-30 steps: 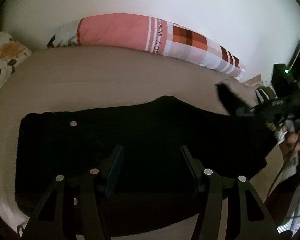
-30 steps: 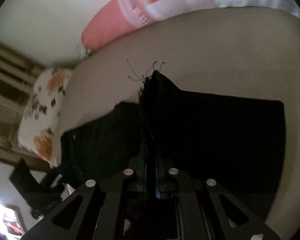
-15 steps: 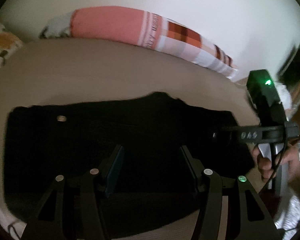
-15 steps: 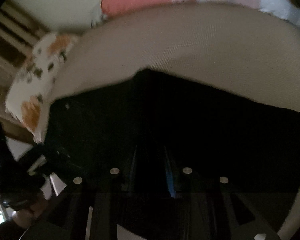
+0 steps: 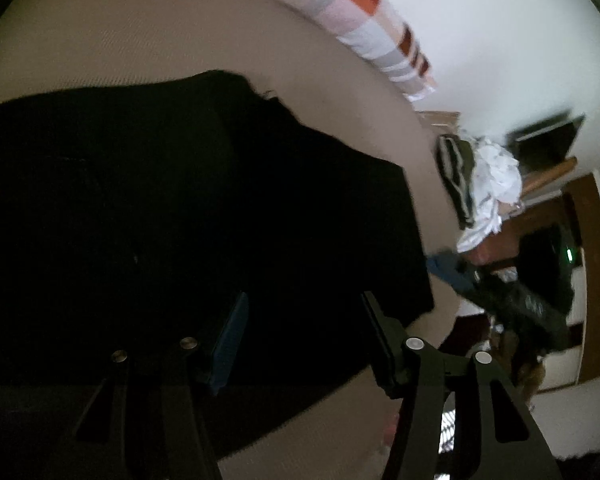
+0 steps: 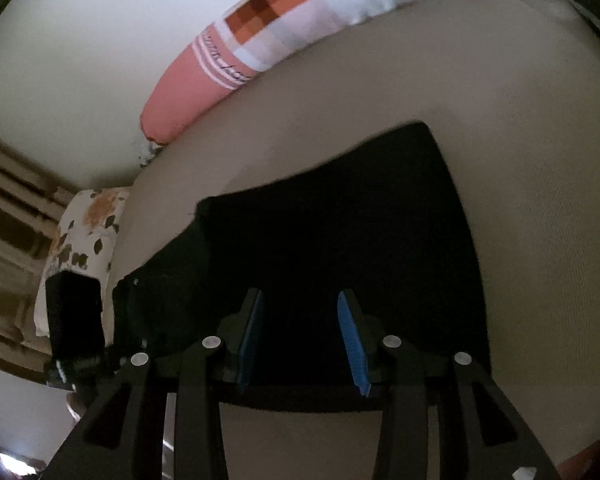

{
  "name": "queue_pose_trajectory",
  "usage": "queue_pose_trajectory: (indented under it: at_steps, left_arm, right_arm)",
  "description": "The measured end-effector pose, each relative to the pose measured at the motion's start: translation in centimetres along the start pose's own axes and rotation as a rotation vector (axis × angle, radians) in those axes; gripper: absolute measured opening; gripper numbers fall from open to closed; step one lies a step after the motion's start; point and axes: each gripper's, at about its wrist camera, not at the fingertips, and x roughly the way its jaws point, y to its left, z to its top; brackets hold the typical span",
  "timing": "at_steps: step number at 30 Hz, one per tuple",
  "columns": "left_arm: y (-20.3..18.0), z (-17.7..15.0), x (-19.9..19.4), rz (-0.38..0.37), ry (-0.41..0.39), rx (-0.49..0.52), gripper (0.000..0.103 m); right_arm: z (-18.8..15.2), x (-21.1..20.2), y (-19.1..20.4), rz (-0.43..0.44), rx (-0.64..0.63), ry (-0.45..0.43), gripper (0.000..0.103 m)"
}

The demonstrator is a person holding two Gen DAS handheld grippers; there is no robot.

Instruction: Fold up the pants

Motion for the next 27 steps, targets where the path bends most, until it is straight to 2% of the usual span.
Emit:
queue_pose_trajectory:
  at_steps: [2, 4, 8, 10, 11, 13, 21, 27]
  left_arm:
    - [0.4, 0.4, 0.8, 0.004, 0.017, -0.031, 0.055]
    - [0.8, 0.7, 1.4, 0.004, 0.025, -0.05, 0.049]
    - [0.9, 1.3, 1.9, -0.009, 0.007, -0.043, 0.04]
    - [0.8, 1.3, 2.7, -0.015, 0.024, -0.048, 0.023]
    - [0.8, 1.2, 3.1, -0.02, 0.039, -0.05, 0.02]
    - [0.3, 0.8, 3.5, -0.003, 0.033, -0.035, 0.007]
    - [-2.4, -0.8, 1.0, 0.041, -0.035, 0.07, 0.005]
    - [-0.6, -1.0, 3.3, 0.1, -0.007, 0.055, 0.005]
  right_arm:
    - [-0.2, 0.0, -0.6, -0.002, 0.007, 0.003, 0.037]
    - [-0.4, -0.3, -1.1, -0.002, 0.01, 0.001, 0.037]
    - [-0.4, -0.1, -1.6, -0.012, 0.011, -0.002, 0.037]
    - [-0.4, 0.0, -2.1, -0.016, 0.01, 0.0, 0.037]
    - [-0.5, 0.1, -2.4, -0.025, 0.01, 0.004, 0.037]
    - [-0.7, 0.4, -2.6, -0.04, 0.01, 0.012, 0.037]
    - [-1.7, 0.4, -2.6, -0.07, -0.051, 0.034, 0.037]
    - [-2.7, 1.9, -3.1, -0.089, -0.072, 0.058, 0.035]
